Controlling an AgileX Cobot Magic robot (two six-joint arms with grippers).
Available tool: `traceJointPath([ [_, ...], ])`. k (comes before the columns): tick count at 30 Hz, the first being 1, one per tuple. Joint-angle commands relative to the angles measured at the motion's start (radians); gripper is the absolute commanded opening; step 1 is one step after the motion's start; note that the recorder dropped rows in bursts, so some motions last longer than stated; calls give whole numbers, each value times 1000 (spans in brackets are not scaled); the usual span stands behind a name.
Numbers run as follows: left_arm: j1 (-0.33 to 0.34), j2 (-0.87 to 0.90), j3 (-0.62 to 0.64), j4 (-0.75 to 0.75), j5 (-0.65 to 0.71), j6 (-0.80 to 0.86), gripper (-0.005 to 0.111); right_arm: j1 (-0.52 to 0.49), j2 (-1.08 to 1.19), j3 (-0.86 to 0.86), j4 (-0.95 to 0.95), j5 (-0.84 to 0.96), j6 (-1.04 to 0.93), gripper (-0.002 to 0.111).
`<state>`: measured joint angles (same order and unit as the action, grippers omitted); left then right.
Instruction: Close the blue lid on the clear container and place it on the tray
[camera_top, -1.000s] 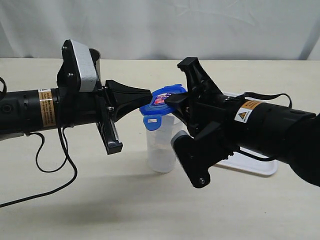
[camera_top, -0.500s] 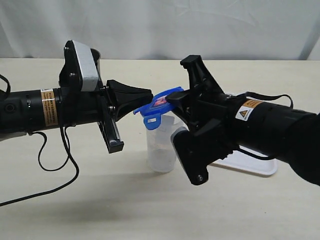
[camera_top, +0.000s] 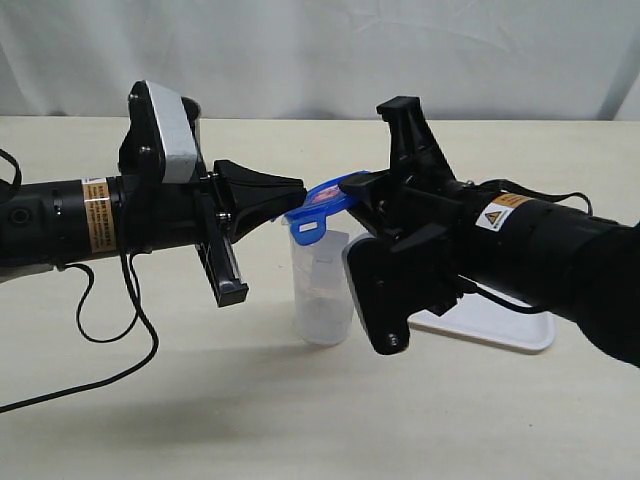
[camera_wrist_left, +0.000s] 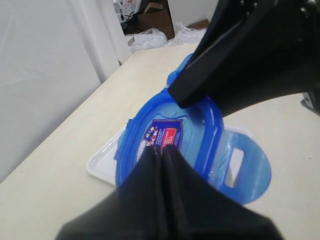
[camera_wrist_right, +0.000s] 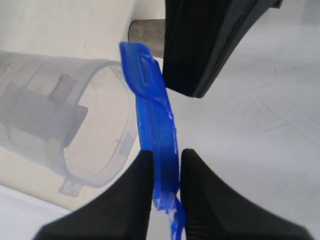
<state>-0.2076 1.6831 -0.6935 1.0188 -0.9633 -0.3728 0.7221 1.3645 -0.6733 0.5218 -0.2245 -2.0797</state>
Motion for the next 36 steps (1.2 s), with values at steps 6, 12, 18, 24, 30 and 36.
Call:
traceJointPath([
  [6,-3,1,-7,9,-15,2,0,2,-1,1,17,-11,2,20],
  [12,-3,1,-7,16,-18,2,0,2,-9,1,17,-13,0,20],
  [18,-3,1,-7,16,-14,2,0,2,-9,1,17,-10,2,30],
  [24,-3,1,-7,16,-15,6,0,2,-11,1,18,-10,39,46],
  [30,-3,1,-7,16,-15,8,0,2,-65,1,125,-7,43,46],
  [36,-3,1,-7,16,-15,10,0,2,-122,1,228,66,43,46],
])
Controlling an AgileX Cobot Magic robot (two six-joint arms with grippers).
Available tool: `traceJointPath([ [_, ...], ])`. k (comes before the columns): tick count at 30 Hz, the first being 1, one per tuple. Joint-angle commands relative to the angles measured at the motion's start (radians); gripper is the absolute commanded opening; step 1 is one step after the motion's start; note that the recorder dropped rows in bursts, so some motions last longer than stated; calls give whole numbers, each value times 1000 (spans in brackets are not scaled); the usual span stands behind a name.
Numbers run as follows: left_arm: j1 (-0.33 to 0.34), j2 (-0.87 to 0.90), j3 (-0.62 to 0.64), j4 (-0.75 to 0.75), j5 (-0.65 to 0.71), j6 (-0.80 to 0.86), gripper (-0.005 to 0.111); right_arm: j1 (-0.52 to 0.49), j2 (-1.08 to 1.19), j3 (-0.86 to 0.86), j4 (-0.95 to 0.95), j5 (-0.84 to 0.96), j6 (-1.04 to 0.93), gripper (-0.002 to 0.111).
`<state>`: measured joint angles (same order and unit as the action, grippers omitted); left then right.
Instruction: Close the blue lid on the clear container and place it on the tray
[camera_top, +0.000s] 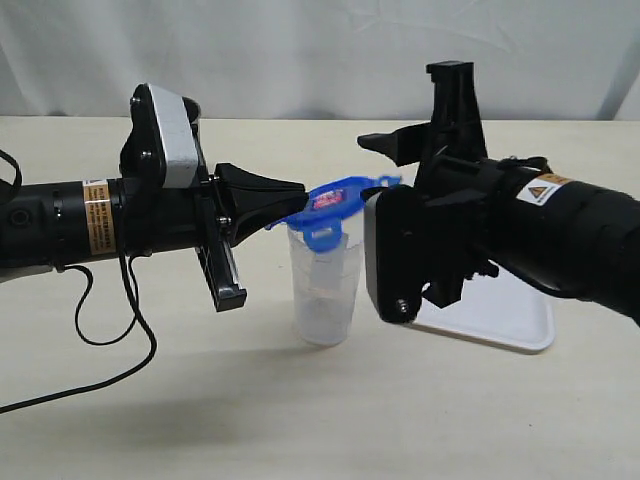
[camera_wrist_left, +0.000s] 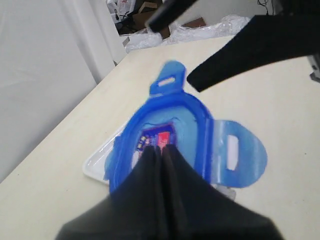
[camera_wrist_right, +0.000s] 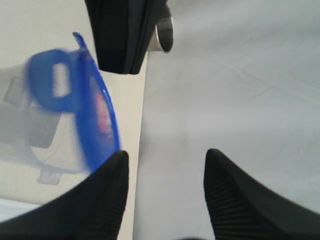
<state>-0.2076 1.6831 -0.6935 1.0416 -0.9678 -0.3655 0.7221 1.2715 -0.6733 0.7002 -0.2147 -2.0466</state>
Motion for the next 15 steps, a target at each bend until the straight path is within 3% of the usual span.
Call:
traceJointPath([
  [1,-3,1,-7,-5,-10,2,0,2,-29,1,50,65,10,46],
  [8,-3,1,-7,-6,-7,2,0,2,-29,1,108,74,33,46],
  [11,-3,1,-7,-8,-10,2,0,2,-40,-16,235,-113,78,46],
  [15,-3,1,-7,-8,-23,8,0,-9,-99,-113,574,-358,140,46],
])
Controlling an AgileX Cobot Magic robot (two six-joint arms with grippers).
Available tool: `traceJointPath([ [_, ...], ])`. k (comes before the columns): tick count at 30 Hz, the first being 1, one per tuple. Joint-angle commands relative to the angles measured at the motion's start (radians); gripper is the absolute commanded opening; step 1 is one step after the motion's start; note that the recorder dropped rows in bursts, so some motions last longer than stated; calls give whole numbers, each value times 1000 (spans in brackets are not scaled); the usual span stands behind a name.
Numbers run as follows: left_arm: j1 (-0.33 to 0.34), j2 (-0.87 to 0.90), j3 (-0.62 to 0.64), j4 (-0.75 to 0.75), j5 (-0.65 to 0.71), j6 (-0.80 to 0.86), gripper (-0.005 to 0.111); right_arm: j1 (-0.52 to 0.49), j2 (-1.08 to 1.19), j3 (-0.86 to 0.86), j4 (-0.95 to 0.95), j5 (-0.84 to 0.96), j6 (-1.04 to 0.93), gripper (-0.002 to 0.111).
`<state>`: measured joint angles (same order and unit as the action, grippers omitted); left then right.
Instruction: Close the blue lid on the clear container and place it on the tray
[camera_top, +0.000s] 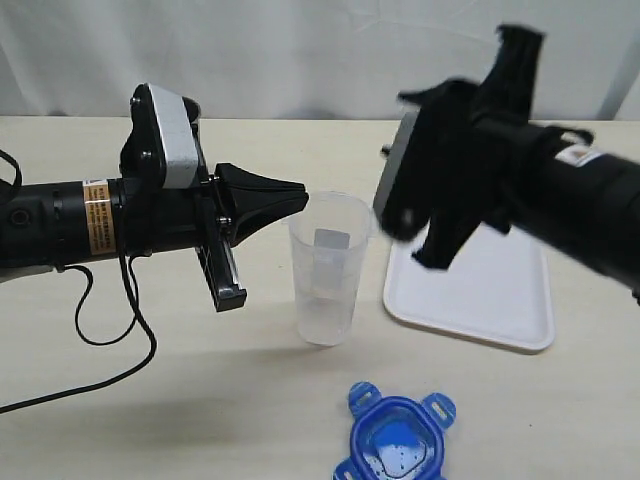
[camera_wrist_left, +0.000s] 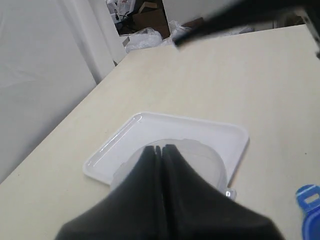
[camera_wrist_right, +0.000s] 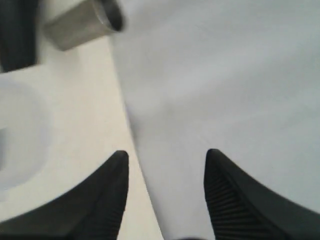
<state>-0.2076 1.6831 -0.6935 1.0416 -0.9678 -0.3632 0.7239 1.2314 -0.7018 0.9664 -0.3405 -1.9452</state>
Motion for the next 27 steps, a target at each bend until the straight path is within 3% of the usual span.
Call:
traceJointPath([
  [1,-3,1,-7,-8,-37,6,0,-26,-77,-119,436,-247,-11,46],
  [4,12,-19,-7,-8,-59,-9,0,-90,-112,-212,778,-286,-166,46],
  [8,59,-105,-7,43,-49,-111,0,-129,-144,-222,778,-387,-151,46],
  [11,128,-213,-7,76,38,-264,0,-129,-152,-222,778,-432,-133,40],
  [12,153,-253,-7,72,99,-327,0,-129,-151,-212,778,-424,-143,37],
  [14,222,-361,-7,30,375,-504,0,-199,-106,-183,778,-391,-160,32],
  [15,244,-417,-5,44,552,-538,0,-295,-53,-183,778,-386,-77,33],
  [21,265,-544,25,-16,827,-556,0,-584,149,-139,778,-331,42,35],
  [22,265,-544,23,-16,816,-554,0,-633,175,-131,778,-231,102,35],
  [23,265,-544,23,-14,776,-554,0,-672,189,-114,778,-14,122,35],
  [25,265,-544,23,-5,697,-551,0,-774,228,-90,778,636,195,34],
  [26,265,-544,23,-5,681,-551,0,-828,275,-131,714,874,318,32],
  [27,265,-544,23,-5,684,-551,0,-870,329,-209,497,964,567,31],
])
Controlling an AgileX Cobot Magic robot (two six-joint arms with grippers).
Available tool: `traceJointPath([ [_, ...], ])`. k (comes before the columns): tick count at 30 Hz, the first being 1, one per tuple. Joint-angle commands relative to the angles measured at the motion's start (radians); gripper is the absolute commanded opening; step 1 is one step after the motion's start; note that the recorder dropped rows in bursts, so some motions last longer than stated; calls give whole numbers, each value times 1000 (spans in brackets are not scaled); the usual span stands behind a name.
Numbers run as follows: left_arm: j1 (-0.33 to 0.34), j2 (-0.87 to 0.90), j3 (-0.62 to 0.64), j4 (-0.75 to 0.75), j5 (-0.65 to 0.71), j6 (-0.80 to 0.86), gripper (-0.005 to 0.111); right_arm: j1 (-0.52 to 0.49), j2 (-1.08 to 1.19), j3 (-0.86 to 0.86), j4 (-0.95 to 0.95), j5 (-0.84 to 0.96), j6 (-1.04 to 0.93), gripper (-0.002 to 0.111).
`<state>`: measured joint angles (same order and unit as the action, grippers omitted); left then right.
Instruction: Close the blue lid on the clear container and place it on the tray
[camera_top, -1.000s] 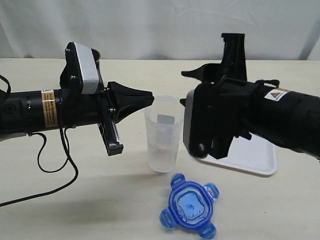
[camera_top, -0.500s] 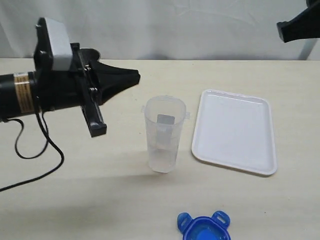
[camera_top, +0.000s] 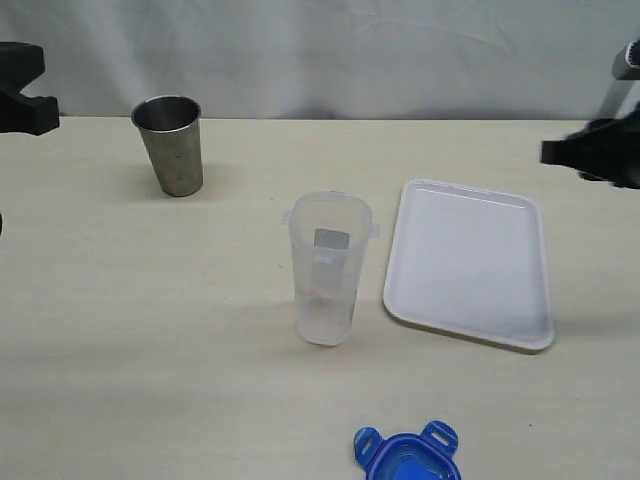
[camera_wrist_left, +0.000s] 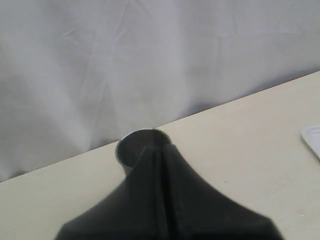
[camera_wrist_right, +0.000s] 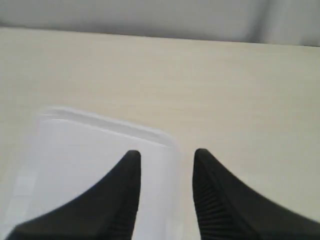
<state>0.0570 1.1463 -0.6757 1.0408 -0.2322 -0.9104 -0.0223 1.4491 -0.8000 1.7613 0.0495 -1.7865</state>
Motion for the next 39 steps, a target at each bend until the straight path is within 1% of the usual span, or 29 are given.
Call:
traceJointPath([
  [1,0,-6,5,-4,-36,-6,0,-157,166,-208,-613,619,757,32],
  [3,0,-4,7,-4,-34,-6,0,-173,239,-351,-1077,766,1202,39],
  [4,0,-4,7,-4,-34,-6,0,-173,269,-400,-1243,871,1349,43],
  [5,0,-2,7,-4,-34,-6,0,-161,289,-449,-1314,957,1446,48],
  [6,0,0,7,-4,-34,-6,0,-159,296,-475,-1323,1023,1475,52],
  [7,0,0,7,-4,-34,-6,0,-146,298,-478,-1297,1065,1456,53],
  [8,0,0,7,2,-29,-6,0,-84,275,-439,-1254,1134,1415,53],
  [9,0,0,7,21,-16,-6,0,5,234,-352,-1300,1110,1423,53],
  [10,0,0,7,21,-16,-6,0,56,208,-307,-1359,1085,1464,53],
  [11,0,0,7,19,-7,-6,0,150,162,-223,-1452,1053,1541,54],
  [12,0,0,7,19,-8,-6,0,190,135,-174,-1465,1032,1558,56],
  [13,0,0,7,19,-11,-6,0,251,90,-78,-1451,982,1568,63],
  [14,0,0,7,19,-15,-6,0,272,73,-43,-1438,964,1570,67],
  [15,0,0,7,19,-27,-6,0,317,58,30,-1417,929,1583,72],
  [16,0,0,7,19,-33,-6,0,339,55,61,-1413,913,1603,73],
  [18,0,0,7,19,-36,-10,0,416,55,152,-1395,874,1664,73],
  [20,0,0,7,19,-36,-12,0,451,55,218,-1395,815,1682,73],
  [23,0,0,7,19,-38,-14,0,456,55,281,-1357,646,1713,71],
  [24,0,0,7,19,-41,-13,0,456,59,301,-1292,593,1697,66],
  [26,0,0,7,19,-43,-13,0,456,76,311,-1217,592,1637,59],
  [27,0,0,7,19,-43,-13,0,456,84,316,-1190,595,1625,58],
  [29,0,0,7,19,-42,-13,0,456,106,332,-1140,581,1586,58],
  [37,0,0,7,19,-59,-13,0,456,166,352,-1120,554,1568,58],
  [39,0,0,7,19,-61,-13,0,456,166,352,-1079,554,1529,55],
])
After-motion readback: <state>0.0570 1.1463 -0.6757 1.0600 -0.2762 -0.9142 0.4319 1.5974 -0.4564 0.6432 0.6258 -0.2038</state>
